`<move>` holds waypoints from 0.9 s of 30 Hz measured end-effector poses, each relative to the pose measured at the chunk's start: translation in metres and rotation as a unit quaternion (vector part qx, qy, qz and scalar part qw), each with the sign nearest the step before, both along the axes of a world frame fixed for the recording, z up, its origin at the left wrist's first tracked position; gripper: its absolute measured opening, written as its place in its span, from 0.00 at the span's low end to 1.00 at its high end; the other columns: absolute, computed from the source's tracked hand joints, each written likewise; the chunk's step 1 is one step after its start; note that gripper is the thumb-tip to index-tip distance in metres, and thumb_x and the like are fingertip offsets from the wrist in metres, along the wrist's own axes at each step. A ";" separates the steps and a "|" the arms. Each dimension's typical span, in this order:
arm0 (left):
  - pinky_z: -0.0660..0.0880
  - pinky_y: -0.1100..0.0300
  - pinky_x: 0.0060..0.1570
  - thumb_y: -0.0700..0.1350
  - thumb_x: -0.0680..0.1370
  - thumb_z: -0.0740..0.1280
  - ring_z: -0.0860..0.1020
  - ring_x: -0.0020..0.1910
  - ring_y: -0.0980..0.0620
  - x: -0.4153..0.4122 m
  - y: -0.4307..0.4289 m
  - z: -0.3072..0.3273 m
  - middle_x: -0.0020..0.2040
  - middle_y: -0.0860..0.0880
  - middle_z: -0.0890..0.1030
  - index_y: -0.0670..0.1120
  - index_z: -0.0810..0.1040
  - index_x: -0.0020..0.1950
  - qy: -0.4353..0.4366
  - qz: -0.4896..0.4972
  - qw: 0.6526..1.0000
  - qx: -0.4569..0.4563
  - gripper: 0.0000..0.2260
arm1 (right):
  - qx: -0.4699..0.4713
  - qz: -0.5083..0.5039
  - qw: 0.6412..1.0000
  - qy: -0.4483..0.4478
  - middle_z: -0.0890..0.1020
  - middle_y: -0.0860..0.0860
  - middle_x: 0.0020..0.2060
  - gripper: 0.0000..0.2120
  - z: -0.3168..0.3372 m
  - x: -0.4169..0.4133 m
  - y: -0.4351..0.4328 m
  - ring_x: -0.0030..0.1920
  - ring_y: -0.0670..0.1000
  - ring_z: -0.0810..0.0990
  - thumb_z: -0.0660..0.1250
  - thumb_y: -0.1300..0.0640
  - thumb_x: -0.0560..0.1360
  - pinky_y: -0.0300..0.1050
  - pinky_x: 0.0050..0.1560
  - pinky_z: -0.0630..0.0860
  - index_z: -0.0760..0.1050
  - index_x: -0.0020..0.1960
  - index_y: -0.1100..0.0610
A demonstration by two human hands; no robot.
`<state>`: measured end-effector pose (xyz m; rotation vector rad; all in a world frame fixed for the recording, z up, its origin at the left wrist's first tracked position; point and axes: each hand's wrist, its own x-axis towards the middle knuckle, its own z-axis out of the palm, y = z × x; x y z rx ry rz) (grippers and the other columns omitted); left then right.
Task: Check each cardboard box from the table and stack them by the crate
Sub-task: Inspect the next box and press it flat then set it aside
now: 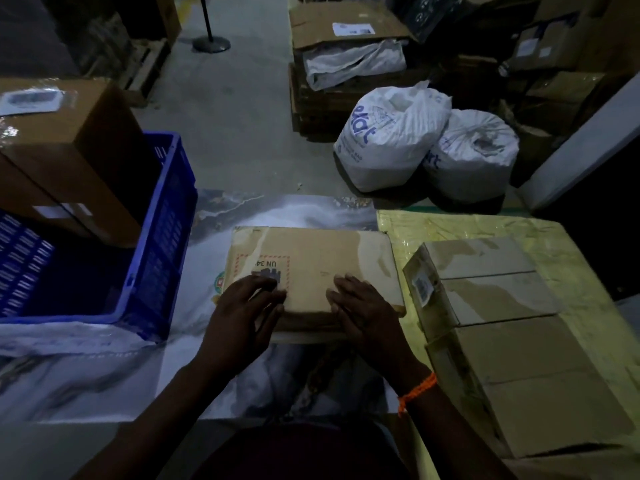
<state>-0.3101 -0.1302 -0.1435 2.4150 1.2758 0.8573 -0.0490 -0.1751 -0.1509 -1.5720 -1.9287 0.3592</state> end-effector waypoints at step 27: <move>0.84 0.50 0.48 0.39 0.72 0.76 0.84 0.54 0.50 0.008 0.085 0.052 0.53 0.47 0.85 0.49 0.74 0.63 -0.270 0.056 0.904 -0.328 0.22 | -0.180 -0.314 0.903 0.232 0.81 0.56 0.57 0.28 0.042 0.052 0.093 0.57 0.59 0.80 0.72 0.39 0.76 0.49 0.53 0.75 0.73 0.66 0.59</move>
